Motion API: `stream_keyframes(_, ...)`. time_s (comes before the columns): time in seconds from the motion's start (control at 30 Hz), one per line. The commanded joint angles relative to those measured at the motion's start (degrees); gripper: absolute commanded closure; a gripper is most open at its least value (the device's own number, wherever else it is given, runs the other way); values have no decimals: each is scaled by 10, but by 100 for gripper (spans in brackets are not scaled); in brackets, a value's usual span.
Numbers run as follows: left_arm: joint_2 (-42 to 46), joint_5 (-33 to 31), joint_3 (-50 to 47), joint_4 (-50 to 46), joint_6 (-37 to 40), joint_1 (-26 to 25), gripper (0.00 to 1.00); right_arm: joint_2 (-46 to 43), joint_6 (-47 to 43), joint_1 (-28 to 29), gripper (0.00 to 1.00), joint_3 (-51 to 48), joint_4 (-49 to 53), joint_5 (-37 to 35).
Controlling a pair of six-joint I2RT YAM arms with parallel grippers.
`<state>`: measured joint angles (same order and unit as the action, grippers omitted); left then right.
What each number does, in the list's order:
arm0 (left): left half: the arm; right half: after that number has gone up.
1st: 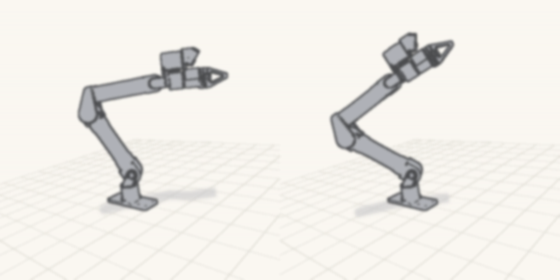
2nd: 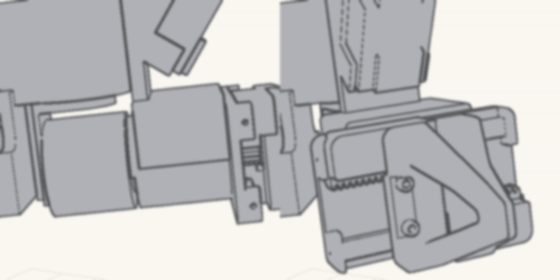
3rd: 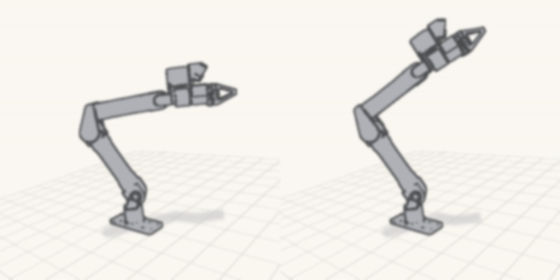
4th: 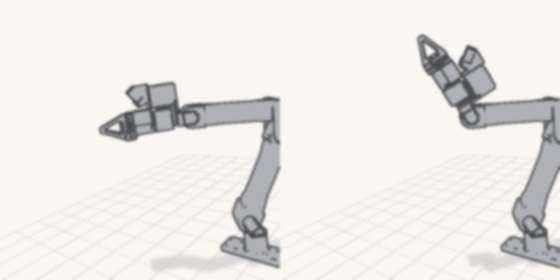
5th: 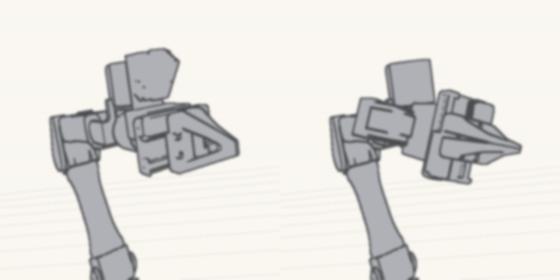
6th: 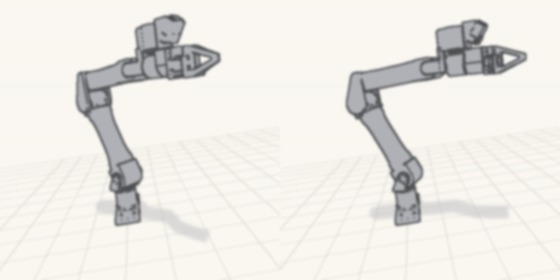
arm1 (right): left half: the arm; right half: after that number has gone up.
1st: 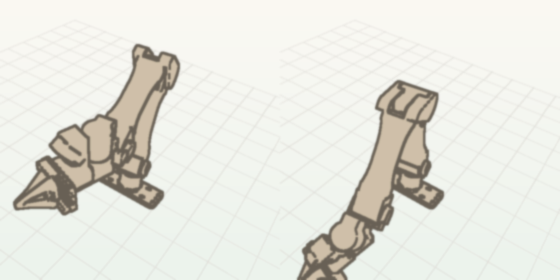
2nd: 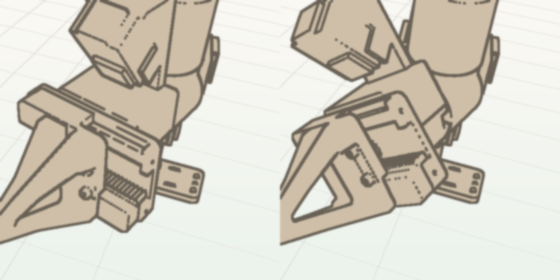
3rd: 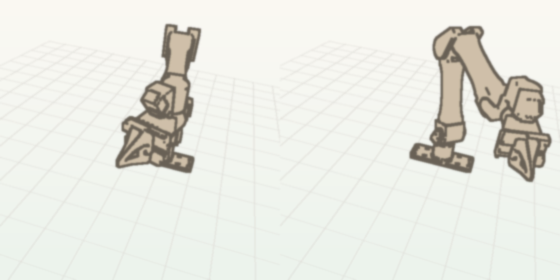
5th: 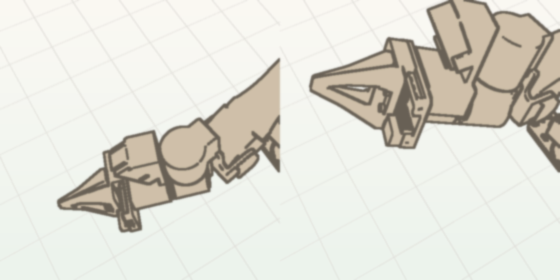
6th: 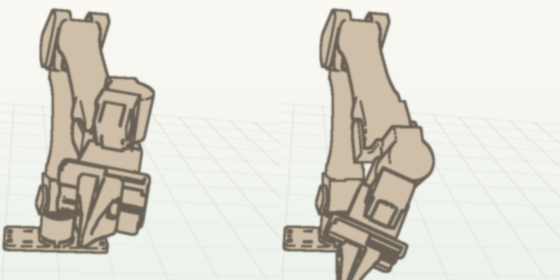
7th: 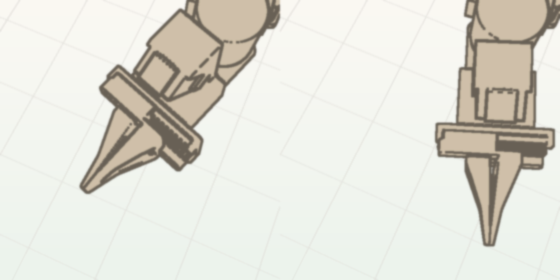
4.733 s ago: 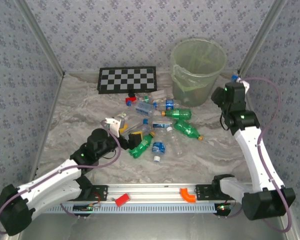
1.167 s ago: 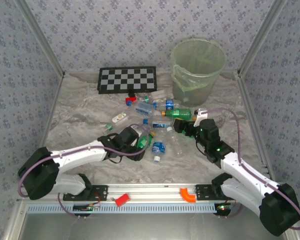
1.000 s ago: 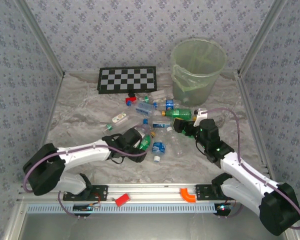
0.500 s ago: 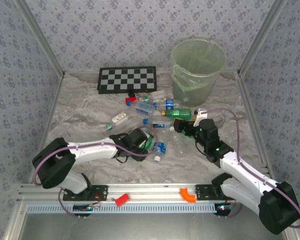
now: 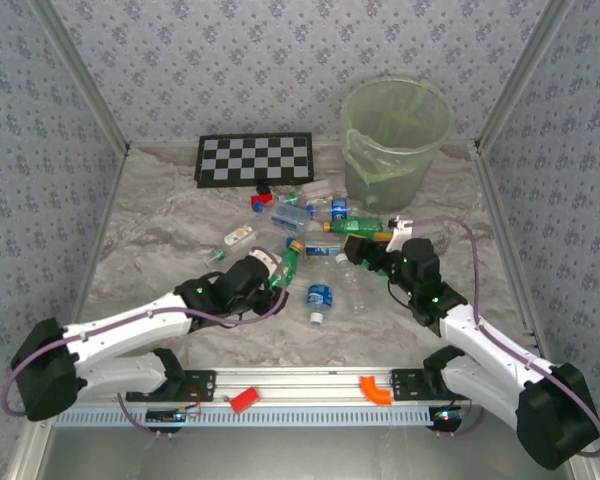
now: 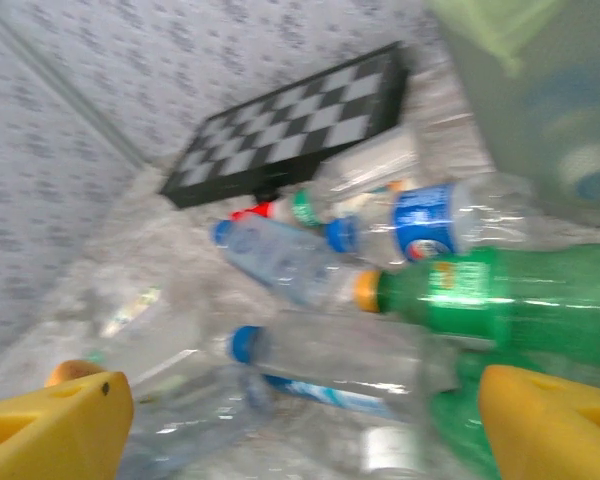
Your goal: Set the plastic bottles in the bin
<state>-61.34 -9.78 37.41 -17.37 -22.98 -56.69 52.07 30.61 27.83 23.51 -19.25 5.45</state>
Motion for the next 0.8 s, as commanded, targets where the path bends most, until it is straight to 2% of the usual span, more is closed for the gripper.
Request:
stream_keyframes(0.0, 39, -20, -9, 60, -5, -4, 51, 13, 39, 15, 13, 37, -41, 104)
stream_keyframes(0.13, 58, -14, -8, 100, 14, -4, 51, 57, 66, 52, 19, 76, -56, 143)
stream_keyframes(0.33, 64, -1, -10, 136, 27, -4, 51, 135, 69, 102, 27, 148, -51, 161)
stream_keyframes(0.67, 95, 22, -26, 140, 23, -4, 51, 234, 115, 107, 37, 217, -87, 206)
stream_keyframes(0.77, 92, 29, -21, 132, 23, -4, 51, 247, 122, 108, 43, 227, -98, 221)
